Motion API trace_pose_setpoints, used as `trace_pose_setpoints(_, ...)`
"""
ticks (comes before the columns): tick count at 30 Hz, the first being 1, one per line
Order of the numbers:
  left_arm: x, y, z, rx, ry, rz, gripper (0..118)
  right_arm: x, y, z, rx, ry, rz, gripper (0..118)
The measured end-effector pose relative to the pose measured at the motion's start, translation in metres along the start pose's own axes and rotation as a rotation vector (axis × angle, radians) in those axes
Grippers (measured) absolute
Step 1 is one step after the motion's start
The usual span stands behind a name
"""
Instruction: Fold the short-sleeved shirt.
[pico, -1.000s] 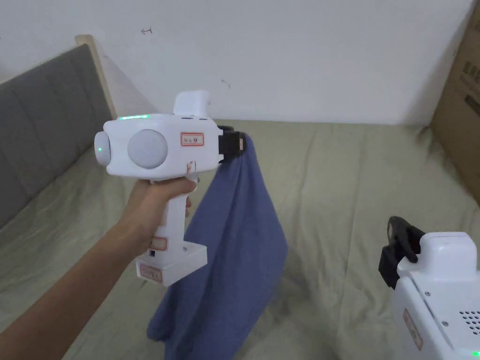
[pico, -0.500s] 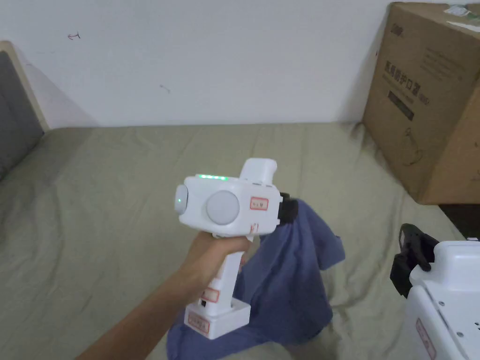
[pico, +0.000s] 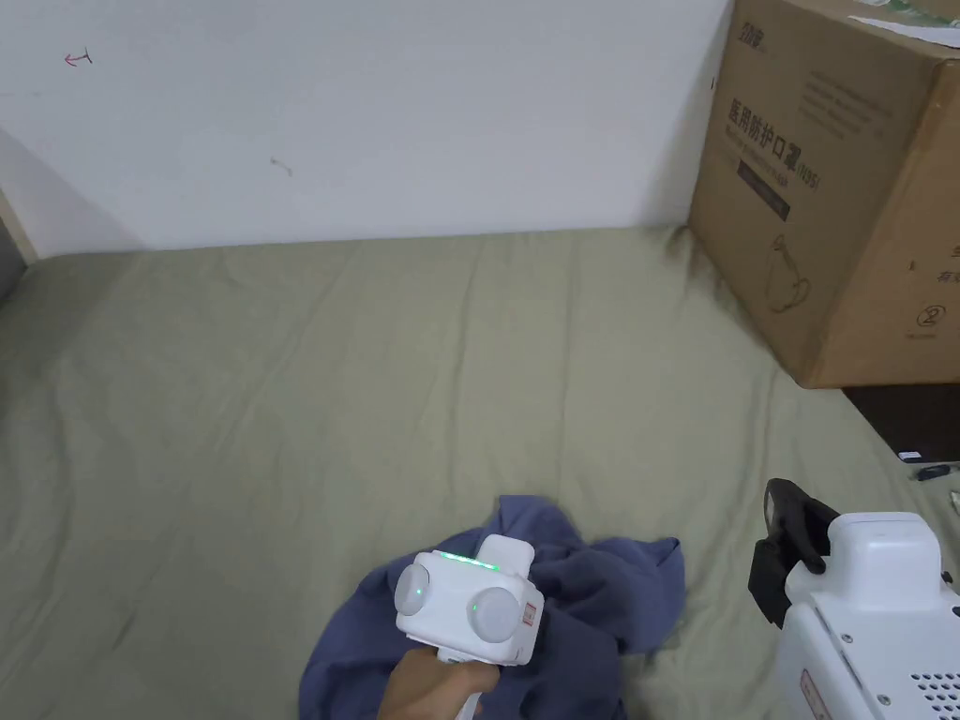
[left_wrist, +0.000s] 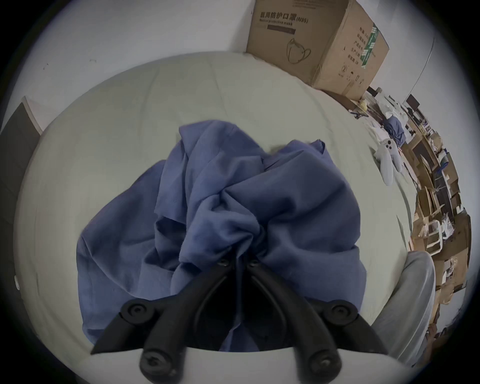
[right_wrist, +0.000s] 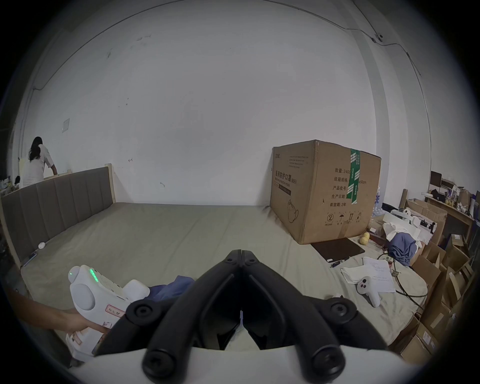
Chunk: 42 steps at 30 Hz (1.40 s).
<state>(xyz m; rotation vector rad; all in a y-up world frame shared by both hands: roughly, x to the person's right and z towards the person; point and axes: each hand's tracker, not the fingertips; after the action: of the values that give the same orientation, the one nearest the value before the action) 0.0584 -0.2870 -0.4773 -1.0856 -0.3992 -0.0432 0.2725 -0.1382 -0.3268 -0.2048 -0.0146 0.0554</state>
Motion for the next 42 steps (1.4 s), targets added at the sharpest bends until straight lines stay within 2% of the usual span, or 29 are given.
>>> trace_pose_setpoints(1, 0.000, 0.002, 0.004, 0.012, 0.009, -0.008, 8, 0.000, 0.000, 0.000, -0.001, -0.001, 0.000, 0)
trace_pose_setpoints(2, 0.000, 0.004, 0.009, 0.023, -0.007, -0.006, 21, 0.000, 0.000, 0.000, -0.002, -0.003, -0.001, 0)
trace_pose_setpoints(3, -0.002, 0.004, 0.021, 0.056, -0.056, 0.009, 44, 0.001, 0.001, 0.001, -0.002, -0.003, -0.003, 0)
trace_pose_setpoints(5, -0.002, 0.007, 0.043, 0.109, -0.091, 0.050, 96, 0.001, 0.005, 0.004, 0.006, -0.005, -0.008, 0)
trace_pose_setpoints(6, -0.004, 0.009, 0.060, 0.177, -0.111, 0.053, 105, 0.000, 0.008, 0.006, 0.016, -0.007, -0.010, 0)
trace_pose_setpoints(10, -0.009, 0.013, 0.135, 0.424, -0.080, 0.047, 106, -0.004, 0.024, 0.013, 0.061, -0.012, -0.011, 0)
trace_pose_setpoints(15, -0.022, -0.001, 0.228, 0.782, 0.095, 0.008, 106, -0.012, 0.045, 0.019, 0.121, -0.006, -0.018, 0)
trace_pose_setpoints(18, -0.035, -0.016, 0.264, 0.935, 0.214, -0.012, 105, -0.018, 0.056, 0.021, 0.151, 0.000, -0.015, 0)
trace_pose_setpoints(22, -0.054, -0.039, 0.283, 1.040, 0.377, -0.020, 103, -0.028, 0.066, 0.021, 0.181, 0.010, -0.010, 0)
trace_pose_setpoints(23, -0.060, -0.046, 0.283, 1.058, 0.394, -0.028, 95, -0.031, 0.068, 0.021, 0.189, 0.014, -0.009, 0)
trace_pose_setpoints(24, -0.065, -0.054, 0.283, 1.068, 0.406, -0.026, 80, -0.033, 0.069, 0.020, 0.193, 0.016, -0.007, 0)
trace_pose_setpoints(25, -0.068, -0.059, 0.282, 1.062, 0.414, -0.022, 57, -0.035, 0.070, 0.020, 0.197, 0.018, -0.006, 0)
trace_pose_setpoints(26, -0.072, -0.065, 0.282, 1.063, 0.429, -0.012, 17, -0.037, 0.070, 0.020, 0.202, 0.022, -0.008, 0)
trace_pose_setpoints(28, -0.080, -0.067, 0.280, 1.044, 0.432, 0.010, 0, -0.041, 0.071, 0.020, 0.206, 0.032, -0.011, 0)
trace_pose_setpoints(29, -0.084, -0.070, 0.278, 1.017, 0.445, 0.061, 0, -0.042, 0.071, 0.019, 0.202, 0.041, -0.012, 0)
trace_pose_setpoints(31, -0.092, -0.072, 0.276, 0.995, 0.374, 0.082, 0, -0.045, 0.071, 0.018, 0.196, 0.053, -0.020, 0)
trace_pose_setpoints(32, -0.094, -0.071, 0.275, 0.987, 0.387, 0.100, 0, -0.046, 0.070, 0.017, 0.196, 0.056, -0.021, 0)
trace_pose_setpoints(38, -0.099, -0.072, 0.275, 0.990, 0.388, 0.120, 0, -0.050, 0.068, 0.016, 0.188, 0.070, -0.006, 0)
trace_pose_setpoints(42, -0.104, -0.065, 0.268, 0.903, 0.378, 0.147, 0, -0.050, 0.066, 0.015, 0.177, 0.079, -0.007, 0)
